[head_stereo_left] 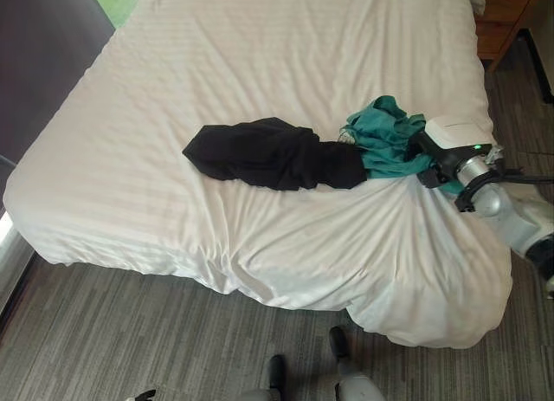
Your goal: Pick up bed clothes into laundry basket.
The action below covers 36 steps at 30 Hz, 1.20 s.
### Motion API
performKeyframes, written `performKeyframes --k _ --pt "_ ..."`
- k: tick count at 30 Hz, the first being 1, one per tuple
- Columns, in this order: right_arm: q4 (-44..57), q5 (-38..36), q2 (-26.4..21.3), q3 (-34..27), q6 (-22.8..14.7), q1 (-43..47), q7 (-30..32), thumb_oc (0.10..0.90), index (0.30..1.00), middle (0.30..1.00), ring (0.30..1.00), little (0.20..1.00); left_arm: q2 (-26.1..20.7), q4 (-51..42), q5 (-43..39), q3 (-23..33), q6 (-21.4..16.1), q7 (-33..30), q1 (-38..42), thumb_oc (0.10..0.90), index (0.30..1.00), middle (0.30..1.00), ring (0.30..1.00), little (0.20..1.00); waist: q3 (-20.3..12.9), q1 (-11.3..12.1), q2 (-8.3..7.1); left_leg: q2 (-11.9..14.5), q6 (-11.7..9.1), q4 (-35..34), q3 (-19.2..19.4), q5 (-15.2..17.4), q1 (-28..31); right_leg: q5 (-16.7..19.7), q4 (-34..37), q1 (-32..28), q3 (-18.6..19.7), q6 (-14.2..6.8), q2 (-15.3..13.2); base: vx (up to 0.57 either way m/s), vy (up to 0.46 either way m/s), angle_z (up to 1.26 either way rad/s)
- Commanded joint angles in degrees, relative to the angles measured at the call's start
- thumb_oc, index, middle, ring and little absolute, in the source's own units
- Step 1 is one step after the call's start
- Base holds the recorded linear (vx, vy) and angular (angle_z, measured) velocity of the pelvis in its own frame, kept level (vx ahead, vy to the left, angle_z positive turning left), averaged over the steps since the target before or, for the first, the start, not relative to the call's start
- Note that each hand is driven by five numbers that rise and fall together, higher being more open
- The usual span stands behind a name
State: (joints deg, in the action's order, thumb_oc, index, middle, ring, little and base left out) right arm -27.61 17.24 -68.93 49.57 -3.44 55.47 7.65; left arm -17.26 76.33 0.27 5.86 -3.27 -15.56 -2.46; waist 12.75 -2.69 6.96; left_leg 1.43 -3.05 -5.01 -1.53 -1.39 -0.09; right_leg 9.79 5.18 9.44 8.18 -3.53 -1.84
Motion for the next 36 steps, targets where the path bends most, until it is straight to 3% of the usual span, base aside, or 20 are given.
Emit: performKeyframes --k 1,2,3,5,6,7,9,12,17,22,27,28,30,36 --pt "3.7 -0.9 -11.3 -14.7 4.0 15.9 12.7 0.400 0.300 0.300 0.300 0.300 -10.6 3.3 -2.2 1.4 1.7 -2.8 -6.4 0.800 0.900 0.900 0.900 0.900 -7.6 -2.2 -7.40 1.2 -4.5 0.0 1.0 0.2 -0.6 -9.4 -0.2 -7.8 1.6 -6.5 -6.0 0.05 0.016 0.07" --pt "4.0 -0.8 -11.4 -15.8 4.0 14.8 12.7 0.400 0.300 0.300 0.300 0.300 -10.9 3.3 -2.2 1.4 1.7 -2.8 -6.4 0.800 0.900 0.900 0.900 0.900 -7.6 -2.1 -7.65 1.2 -4.5 0.0 1.0 0.2 -0.6 -9.4 -0.2 -7.8 1.6 -6.5 -6.0 0.02 -0.010 0.04" --pt "7.9 -1.1 -15.5 -24.5 4.3 6.7 15.0 0.400 0.300 0.300 0.300 0.300 -11.3 1.6 -3.7 4.4 1.6 -3.6 -6.3 0.800 0.900 0.900 0.900 0.900 -8.0 -3.2 -6.38 1.3 -4.3 0.0 1.0 0.6 -0.3 -9.5 -0.2 -7.9 1.6 -6.6 -6.1 0.03 -0.017 0.07" --pt "10.4 -1.8 -17.5 -37.3 4.0 -6.2 17.1 0.400 0.300 0.300 0.300 0.300 -12.8 -0.7 -5.4 7.6 1.2 -5.0 -6.2 0.800 0.900 0.900 0.900 0.900 -8.4 -4.7 -5.55 1.4 -4.2 0.0 1.0 0.9 0.0 -9.5 -0.2 -7.9 1.7 -6.8 -6.1 0.03 -0.019 0.13" --pt "11.0 -1.7 -17.2 -40.4 4.0 -9.3 17.1 0.400 0.300 0.300 0.300 0.300 -13.2 -0.8 -5.4 7.5 1.2 -5.0 -6.2 0.800 0.900 0.900 0.900 0.900 -8.4 -4.5 -5.98 1.4 -4.2 0.0 0.9 0.9 0.0 -9.5 -0.2 -7.9 1.6 -6.8 -6.1 0.01 -0.017 0.08" --pt "12.0 -3.5 -15.9 -51.7 3.4 -21.2 18.9 0.400 0.300 0.300 0.300 0.300 -14.9 -3.7 -6.9 10.1 0.6 -6.3 -6.0 0.800 0.900 0.900 0.900 0.900 -8.7 -5.9 -5.50 1.5 -4.1 0.0 1.0 1.2 0.1 -9.5 -0.2 -7.9 1.9 -6.9 -6.1 0.00 -0.011 0.07" --pt "13.0 -4.7 -13.3 -64.2 3.2 -34.4 19.9 0.400 0.300 0.300 0.300 0.300 -18.0 -6.6 -8.4 11.4 0.3 -7.4 -5.2 0.800 0.900 0.900 0.900 0.900 -8.8 -5.9 -6.12 1.5 -4.0 0.0 1.0 1.4 0.2 -9.5 -0.2 -7.8 2.3 -7.1 -6.1 -0.01 -0.009 0.21" --pt "13.6 -6.3 -9.8 -72.4 2.7 -45.0 19.0 0.400 0.300 0.300 0.300 0.300 -21.4 -10.4 -8.1 10.0 -0.1 -8.3 -3.0 0.800 0.900 0.900 0.900 0.900 -8.6 -5.0 -6.41 1.6 -3.8 0.0 1.9 1.6 0.5 -9.3 -0.2 -7.5 3.2 -7.4 -6.0 -0.01 -0.002 0.04" --pt "13.6 -9.8 -5.0 -71.5 1.2 -47.3 16.7 0.400 0.300 0.300 0.300 0.300 -19.9 -14.4 -8.6 8.1 -0.8 -7.8 -1.9 0.800 0.900 0.900 0.900 0.900 -8.7 -4.8 -6.43 1.7 -3.6 0.0 2.8 2.0 1.2 -9.1 -0.2 -7.7 4.0 -7.4 -5.9 -0.01 -0.003 -0.10" --pt "13.9 -11.9 4.3 -64.3 0.2 -44.1 14.6 0.400 0.300 0.300 0.300 0.300 -11.0 -24.7 -10.7 2.5 -2.3 -5.7 -2.7 0.800 0.900 0.900 0.900 0.900 -8.4 -4.1 -6.68 1.6 -3.0 0.0 3.1 2.4 1.4 -9.3 -0.2 -7.8 4.6 -7.2 -6.0 -0.02 0.011 -0.13" --pt "15.0 -5.1 10.6 -54.2 1.7 -40.3 11.8 0.400 0.300 0.300 0.300 0.300 -4.5 -33.9 -8.9 -4.7 -3.0 -3.3 -1.9 0.800 0.900 0.900 0.900 0.900 -7.3 -3.0 -7.23 1.5 -2.6 0.0 2.4 2.2 1.0 -9.2 -0.2 -7.6 4.5 -6.8 -6.0 -0.02 0.009 -0.07" --pt "12.6 -4.1 14.5 -50.4 2.5 -39.7 11.4 0.800 0.900 0.900 0.900 0.900 -2.6 -33.5 -11.6 -5.6 -2.7 -2.3 -0.4 0.800 0.900 0.900 0.900 0.900 -6.9 -2.2 -7.38 1.4 -2.6 0.0 2.1 2.0 0.6 -9.1 -0.2 -7.5 4.4 -6.7 -6.1 -0.01 0.014 0.04" --pt "10.2 -3.5 16.2 -47.6 3.1 -38.5 10.9 0.800 0.900 0.900 0.900 0.900 -2.0 -33.1 -12.0 -6.7 -2.7 -1.8 0.1 0.800 0.900 0.900 0.900 0.900 -6.7 -2.1 -7.59 1.3 -2.5 0.0 1.8 1.9 0.4 -9.1 -0.2 -7.5 4.2 -6.6 -6.1 -0.02 0.000 -0.17" --pt "-4.0 -0.5 28.4 -38.4 6.0 -37.7 9.5 0.800 0.900 0.900 0.900 0.900 0.2 -29.2 -10.9 -10.3 -1.8 -0.1 3.0 0.800 0.900 0.900 0.900 0.900 -5.6 -1.3 -8.21 1.0 -2.3 0.0 0.7 1.6 -0.3 -9.3 -0.2 -7.6 3.7 -6.1 -6.0 0.00 -0.008 0.06"
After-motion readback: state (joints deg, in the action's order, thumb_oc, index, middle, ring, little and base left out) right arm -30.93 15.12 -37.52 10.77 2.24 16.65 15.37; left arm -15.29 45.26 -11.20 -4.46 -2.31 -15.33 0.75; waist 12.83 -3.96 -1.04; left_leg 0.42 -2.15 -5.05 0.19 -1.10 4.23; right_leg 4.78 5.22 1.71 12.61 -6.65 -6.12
